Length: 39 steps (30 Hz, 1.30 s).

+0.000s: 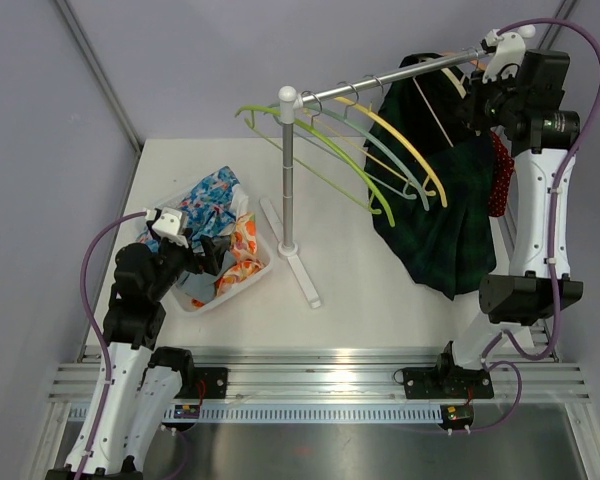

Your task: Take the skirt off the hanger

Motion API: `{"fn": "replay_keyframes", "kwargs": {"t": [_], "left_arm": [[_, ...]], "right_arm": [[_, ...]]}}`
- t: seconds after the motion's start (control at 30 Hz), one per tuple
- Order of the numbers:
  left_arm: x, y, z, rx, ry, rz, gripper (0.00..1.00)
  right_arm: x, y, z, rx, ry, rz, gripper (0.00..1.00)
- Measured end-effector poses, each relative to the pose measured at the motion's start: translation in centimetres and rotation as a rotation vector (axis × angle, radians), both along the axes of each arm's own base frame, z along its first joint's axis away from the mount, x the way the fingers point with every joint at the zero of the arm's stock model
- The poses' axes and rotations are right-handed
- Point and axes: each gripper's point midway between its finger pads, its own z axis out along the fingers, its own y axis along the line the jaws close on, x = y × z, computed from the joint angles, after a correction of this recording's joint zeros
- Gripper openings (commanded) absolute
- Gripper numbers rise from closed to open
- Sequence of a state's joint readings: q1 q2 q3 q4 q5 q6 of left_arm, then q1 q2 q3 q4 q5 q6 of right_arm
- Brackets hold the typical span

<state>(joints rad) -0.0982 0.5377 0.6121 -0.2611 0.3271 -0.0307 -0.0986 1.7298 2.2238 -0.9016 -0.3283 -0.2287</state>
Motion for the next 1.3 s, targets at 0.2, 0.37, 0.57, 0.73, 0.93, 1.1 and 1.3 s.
{"fn": "replay_keyframes", "kwargs": {"t": [0.2,0.37,0.57,0.73,0.93,1.1,1.3], "left_arm": [[0.0,0.0,0.0,-0.001,0.0,0.001,0.99],[0.1,0.1,0.0,-0.006,0.005,0.011,0.99],[0.4,0.4,-0.4,-0.034,0.034,0.044,0.99],[0.3,-0.3,-0.3,-0.049,0.034,0.009,0.99],[-0.5,-3.1,0.8,-0.084,0.003,-0.132,0.99],[-1.6,-6.1,0.3,-0.106,0.035,-0.259,0.99],[-3.4,-9.6,-0.6,-0.127,0.104,-0.382,0.99]], "right_arm": [[-1.8,0.6,2.4,0.002,-0.074,0.019,0.0],[-2.8,0.8,4.2,-0.003,-0.127,0.031,0.0],[-3.8,0.7,2.2,-0.038,-0.099,0.039,0.0],[-6.4,0.2,-1.7,-0.09,-0.026,0.036,0.0],[-11.4,-0.9,-4.7,-0.171,0.014,-0.009,0.0],[-16.7,-1.6,-8.3,-0.229,0.054,-0.04,0.0],[-22.5,-1.1,-13.8,-0.285,0.173,0.037,0.0]]}}
